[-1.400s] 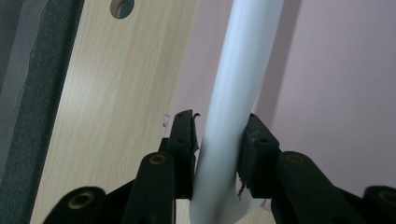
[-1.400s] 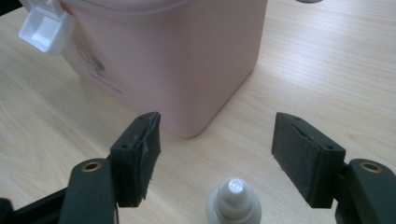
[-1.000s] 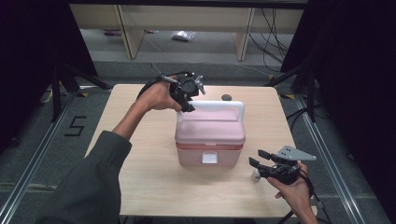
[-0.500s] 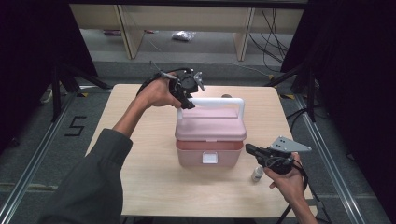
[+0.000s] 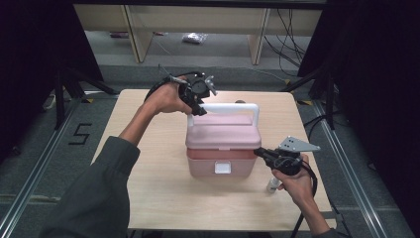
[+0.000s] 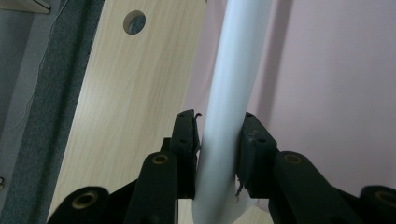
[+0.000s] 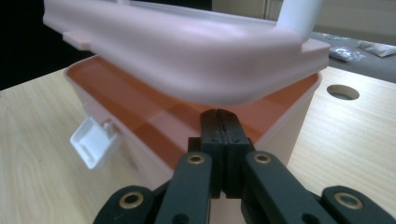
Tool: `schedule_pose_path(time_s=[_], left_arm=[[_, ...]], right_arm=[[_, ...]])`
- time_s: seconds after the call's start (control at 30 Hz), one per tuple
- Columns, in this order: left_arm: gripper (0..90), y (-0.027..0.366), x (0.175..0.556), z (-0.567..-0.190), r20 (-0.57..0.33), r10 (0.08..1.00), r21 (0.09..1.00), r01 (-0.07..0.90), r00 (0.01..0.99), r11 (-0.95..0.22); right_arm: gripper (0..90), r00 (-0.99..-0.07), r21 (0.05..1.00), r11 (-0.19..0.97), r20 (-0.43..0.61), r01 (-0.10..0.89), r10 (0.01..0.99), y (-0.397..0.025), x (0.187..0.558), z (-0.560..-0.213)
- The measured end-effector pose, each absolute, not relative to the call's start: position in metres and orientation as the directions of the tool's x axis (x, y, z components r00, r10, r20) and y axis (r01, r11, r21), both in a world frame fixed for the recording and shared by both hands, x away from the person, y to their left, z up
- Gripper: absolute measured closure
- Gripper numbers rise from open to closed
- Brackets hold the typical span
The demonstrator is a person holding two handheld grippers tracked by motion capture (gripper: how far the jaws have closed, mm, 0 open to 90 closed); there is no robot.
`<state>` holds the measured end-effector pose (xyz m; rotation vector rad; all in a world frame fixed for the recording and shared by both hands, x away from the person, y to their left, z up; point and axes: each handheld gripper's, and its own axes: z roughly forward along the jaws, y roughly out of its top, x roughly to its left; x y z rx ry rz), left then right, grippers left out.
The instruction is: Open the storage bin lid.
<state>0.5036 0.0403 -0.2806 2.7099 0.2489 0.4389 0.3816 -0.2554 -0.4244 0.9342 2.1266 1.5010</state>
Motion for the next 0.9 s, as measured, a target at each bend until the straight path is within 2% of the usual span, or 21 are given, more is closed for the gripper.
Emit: schedule_pose_path(time_s=[0.2, 0.37, 0.5, 0.57, 0.6, 0.73, 0.8, 0.83, 0.9], left_arm=[[70.2, 0.04, 0.503, -0.281, 0.261, 0.244, 0.395, 0.127, 0.934, -0.91], [68.1, 0.041, 0.503, -0.28, 0.275, 0.245, 0.392, 0.124, 0.93, -0.912], [53.2, 0.048, 0.502, -0.274, 0.254, 0.29, 0.437, 0.158, 0.923, -0.885], [44.0, 0.051, 0.499, -0.275, 0.23, 0.306, 0.423, 0.189, 0.924, -0.886], [40.9, 0.052, 0.498, -0.275, 0.246, 0.311, 0.416, 0.19, 0.918, -0.889], [32.4, 0.058, 0.494, -0.272, 0.248, 0.346, 0.429, 0.217, 0.905, -0.877], [30.8, 0.062, 0.491, -0.268, 0.257, 0.373, 0.446, 0.233, 0.892, -0.864], [30.8, 0.065, 0.49, -0.266, 0.261, 0.392, 0.463, 0.242, 0.882, -0.853], [30.1, 0.074, 0.482, -0.264, 0.227, 0.462, 0.544, 0.282, 0.858, -0.791]], right_arm=[[90.0, -0.709, 0.924, 0.215, 0.08, 0.317, 0.7, -0.253, 0.385, -0.422], [90.0, -0.715, 0.935, 0.22, 0.05, 0.279, 0.697, -0.253, 0.388, -0.419], [90.0, -0.715, 0.93, 0.218, 0.064, 0.295, 0.696, -0.253, 0.388, -0.418], [90.0, -0.709, 0.933, 0.201, 0.075, 0.298, 0.701, -0.252, 0.388, -0.418], [90.0, -0.718, 0.935, 0.201, 0.074, 0.29, 0.692, -0.252, 0.389, -0.418], [90.0, -0.719, 0.932, 0.224, 0.052, 0.284, 0.693, -0.254, 0.391, -0.417], [90.0, -0.715, 0.931, 0.208, 0.077, 0.302, 0.695, -0.253, 0.39, -0.416], [90.0, -0.721, 0.935, 0.225, 0.046, 0.275, 0.692, -0.254, 0.392, -0.416], [90.0, -0.709, 0.939, 0.205, 0.056, 0.277, 0.703, -0.252, 0.393, -0.415]])
